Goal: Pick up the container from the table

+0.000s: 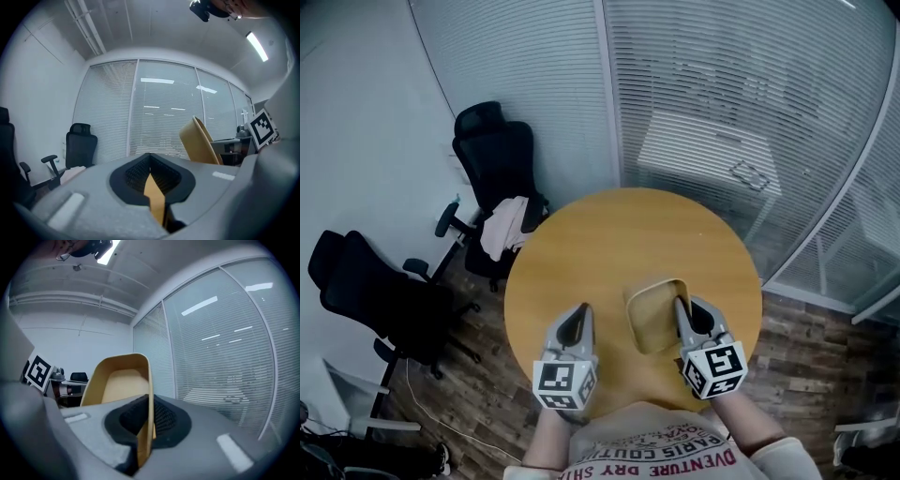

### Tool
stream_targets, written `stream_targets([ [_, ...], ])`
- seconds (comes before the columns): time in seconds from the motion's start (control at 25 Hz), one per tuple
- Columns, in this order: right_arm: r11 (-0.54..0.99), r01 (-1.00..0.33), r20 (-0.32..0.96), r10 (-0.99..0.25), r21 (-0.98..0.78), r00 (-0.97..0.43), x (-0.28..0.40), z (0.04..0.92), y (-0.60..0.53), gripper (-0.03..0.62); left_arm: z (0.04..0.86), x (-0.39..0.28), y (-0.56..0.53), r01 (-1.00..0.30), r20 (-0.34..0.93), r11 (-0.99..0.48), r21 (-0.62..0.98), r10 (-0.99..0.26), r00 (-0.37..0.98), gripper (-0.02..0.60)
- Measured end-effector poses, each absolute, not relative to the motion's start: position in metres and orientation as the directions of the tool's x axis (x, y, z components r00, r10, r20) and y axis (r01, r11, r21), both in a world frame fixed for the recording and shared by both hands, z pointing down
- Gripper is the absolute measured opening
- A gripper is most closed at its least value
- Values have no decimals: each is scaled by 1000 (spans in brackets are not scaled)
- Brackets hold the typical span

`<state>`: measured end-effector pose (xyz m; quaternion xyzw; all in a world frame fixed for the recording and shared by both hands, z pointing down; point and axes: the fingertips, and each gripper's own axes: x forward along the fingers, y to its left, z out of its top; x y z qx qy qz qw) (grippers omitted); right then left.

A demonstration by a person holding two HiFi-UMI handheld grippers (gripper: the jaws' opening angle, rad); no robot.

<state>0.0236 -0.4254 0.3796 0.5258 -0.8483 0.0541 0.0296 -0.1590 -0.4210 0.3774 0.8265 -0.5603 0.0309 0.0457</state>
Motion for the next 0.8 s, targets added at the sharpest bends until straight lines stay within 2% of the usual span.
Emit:
stream_targets([
  [0.8,452,-892,86,-889,13,-449,16,381,-415,5,375,-155,-407,-929,101,-371,17,-923,370,6],
])
